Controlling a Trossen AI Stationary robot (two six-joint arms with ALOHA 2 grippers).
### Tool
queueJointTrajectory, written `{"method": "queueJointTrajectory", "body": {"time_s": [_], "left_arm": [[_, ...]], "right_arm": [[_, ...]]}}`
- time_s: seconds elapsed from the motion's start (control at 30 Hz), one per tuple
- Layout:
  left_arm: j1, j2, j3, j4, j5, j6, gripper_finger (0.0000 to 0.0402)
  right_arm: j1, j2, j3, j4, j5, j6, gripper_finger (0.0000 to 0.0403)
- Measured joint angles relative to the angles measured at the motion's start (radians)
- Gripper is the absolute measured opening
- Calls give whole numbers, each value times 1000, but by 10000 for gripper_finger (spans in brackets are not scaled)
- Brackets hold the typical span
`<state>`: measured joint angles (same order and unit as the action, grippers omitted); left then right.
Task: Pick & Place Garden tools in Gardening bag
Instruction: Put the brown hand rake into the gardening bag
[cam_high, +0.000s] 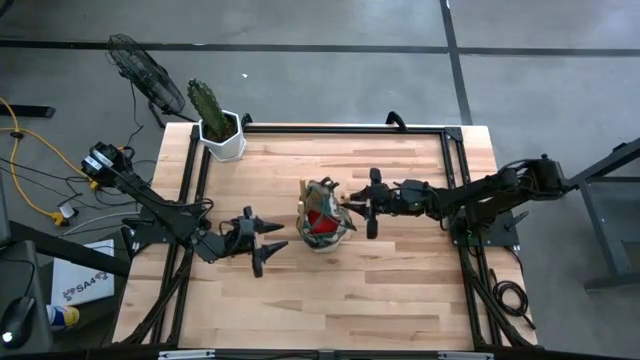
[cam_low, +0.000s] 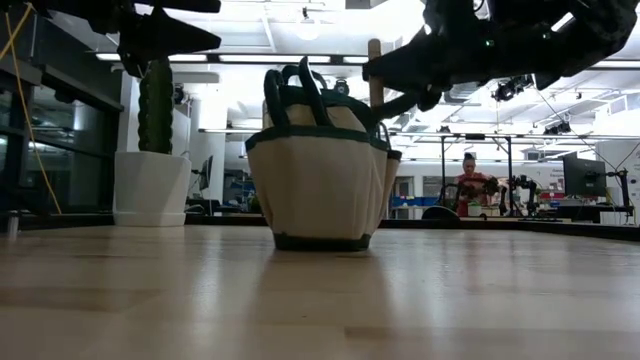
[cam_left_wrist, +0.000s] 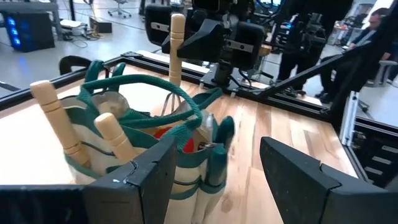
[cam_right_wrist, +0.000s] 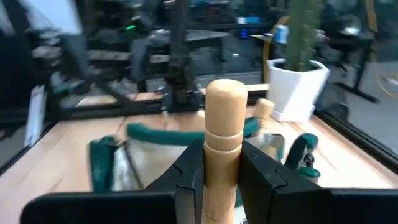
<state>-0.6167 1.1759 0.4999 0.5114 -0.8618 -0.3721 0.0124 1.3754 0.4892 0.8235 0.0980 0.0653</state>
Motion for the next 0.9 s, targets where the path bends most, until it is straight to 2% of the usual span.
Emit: {"method": "queueJointTrajectory", "body": {"time_s": [0.27,0.4,0.47,0.67,0.9], "left_arm": [[0,0,0,2,42,-5,225],[0,0,0,2,44,-8,225],[0,0,0,2,44,-8,225],[0,0,0,2,44,-8,225],[0,0,0,-1,62,-15,225]], "right_arm": [[1,-1,0,-71,-54,-110,58],[2,-1,0,-89,-5,-113,58],[1,-1,-1,-69,27,-83,58],[11,-6,-2,51,30,-45,58],[21,-18,-2,86,39,-41,58]]}}
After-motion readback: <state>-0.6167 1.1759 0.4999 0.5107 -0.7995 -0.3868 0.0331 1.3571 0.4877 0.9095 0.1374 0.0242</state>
